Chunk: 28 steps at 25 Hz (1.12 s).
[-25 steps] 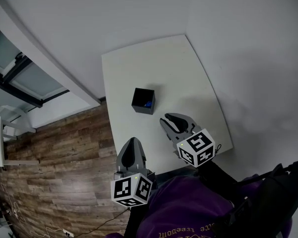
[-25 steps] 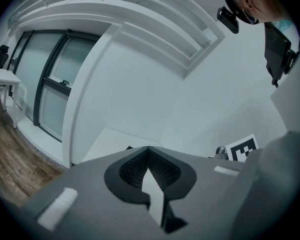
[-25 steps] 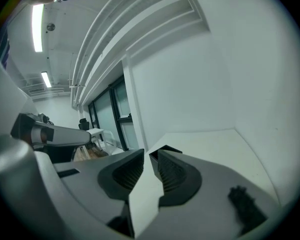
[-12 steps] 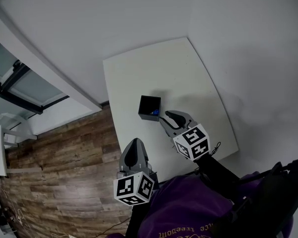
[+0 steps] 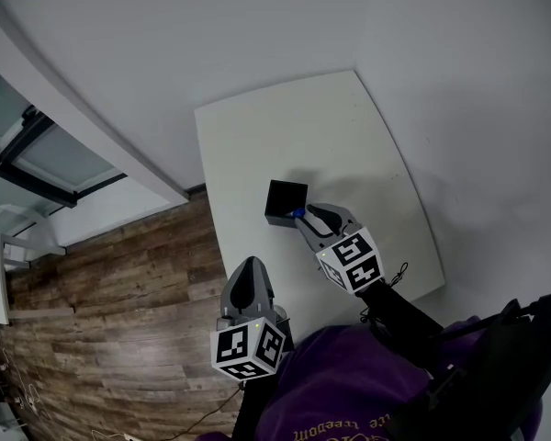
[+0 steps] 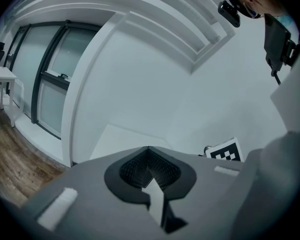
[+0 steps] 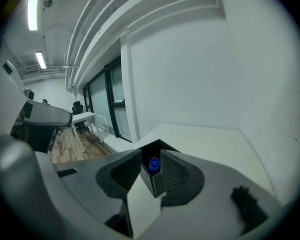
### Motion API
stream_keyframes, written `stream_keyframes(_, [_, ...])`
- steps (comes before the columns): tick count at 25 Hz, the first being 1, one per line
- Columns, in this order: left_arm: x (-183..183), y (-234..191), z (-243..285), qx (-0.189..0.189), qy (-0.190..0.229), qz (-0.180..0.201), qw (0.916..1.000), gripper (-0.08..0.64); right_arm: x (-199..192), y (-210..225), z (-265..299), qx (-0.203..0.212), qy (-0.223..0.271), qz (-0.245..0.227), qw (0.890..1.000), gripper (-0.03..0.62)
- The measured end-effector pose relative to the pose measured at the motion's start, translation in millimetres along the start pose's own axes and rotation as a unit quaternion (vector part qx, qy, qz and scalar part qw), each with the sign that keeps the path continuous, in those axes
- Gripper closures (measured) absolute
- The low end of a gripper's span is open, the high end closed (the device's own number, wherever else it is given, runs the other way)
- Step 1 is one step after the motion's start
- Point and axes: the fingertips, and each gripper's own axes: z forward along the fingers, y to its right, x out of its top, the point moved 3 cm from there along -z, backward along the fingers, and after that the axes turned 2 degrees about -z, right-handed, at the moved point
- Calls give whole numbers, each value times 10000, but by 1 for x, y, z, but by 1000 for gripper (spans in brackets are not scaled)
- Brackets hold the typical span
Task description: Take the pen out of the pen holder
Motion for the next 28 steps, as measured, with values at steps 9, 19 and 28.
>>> stream_keyframes(9, [8,-8,3,29,-15,-35,10000,555,-5,0,11,-18,-254,22,9997,483])
stream_keyframes(19, [6,-10,8,72,-68,-53,9999,555,-14,1,18,50,-397,60,9992,485])
stream_keyframes(28, [4,-10,9,92,-62,-13,9999,555,-18,3,18,50,-408,97,9991,517])
